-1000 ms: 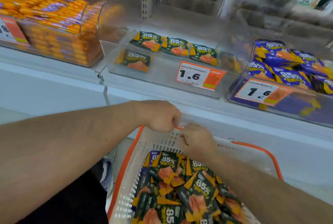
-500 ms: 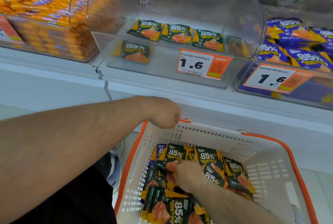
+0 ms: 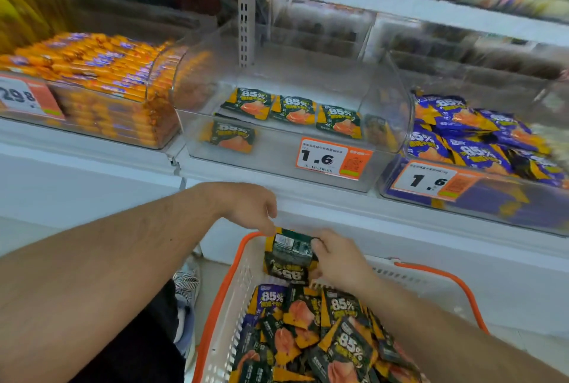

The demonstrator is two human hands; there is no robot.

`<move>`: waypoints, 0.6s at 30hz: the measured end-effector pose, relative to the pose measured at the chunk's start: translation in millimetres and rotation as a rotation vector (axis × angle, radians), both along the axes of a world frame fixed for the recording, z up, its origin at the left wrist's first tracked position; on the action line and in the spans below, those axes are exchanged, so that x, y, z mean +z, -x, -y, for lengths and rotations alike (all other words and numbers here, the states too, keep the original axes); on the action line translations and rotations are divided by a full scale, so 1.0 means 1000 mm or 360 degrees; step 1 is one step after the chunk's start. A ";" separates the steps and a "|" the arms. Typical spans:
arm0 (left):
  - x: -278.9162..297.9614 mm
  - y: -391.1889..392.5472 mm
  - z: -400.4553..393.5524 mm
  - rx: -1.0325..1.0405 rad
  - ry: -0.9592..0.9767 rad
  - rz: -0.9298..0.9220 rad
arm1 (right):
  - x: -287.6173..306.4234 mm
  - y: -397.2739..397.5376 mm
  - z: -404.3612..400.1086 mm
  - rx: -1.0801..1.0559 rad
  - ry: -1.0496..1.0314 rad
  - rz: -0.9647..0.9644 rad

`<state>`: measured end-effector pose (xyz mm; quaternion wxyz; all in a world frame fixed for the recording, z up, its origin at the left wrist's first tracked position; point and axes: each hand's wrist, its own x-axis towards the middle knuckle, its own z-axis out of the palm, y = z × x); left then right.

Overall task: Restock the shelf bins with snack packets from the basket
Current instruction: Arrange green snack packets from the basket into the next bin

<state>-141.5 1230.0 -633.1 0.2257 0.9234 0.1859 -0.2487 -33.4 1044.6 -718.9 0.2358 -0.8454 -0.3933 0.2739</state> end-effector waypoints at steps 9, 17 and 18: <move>0.050 0.020 -0.004 0.0414 0.0646 0.0808 | 0.103 0.001 0.001 -0.0210 -0.0401 -0.0753; 0.084 0.028 0.005 0.0733 0.0597 0.1717 | 0.175 0.010 -0.004 0.0016 -0.0480 -0.0877; 0.089 0.030 0.004 0.0876 0.0624 0.1891 | 0.190 0.009 -0.005 0.0013 -0.0543 -0.0845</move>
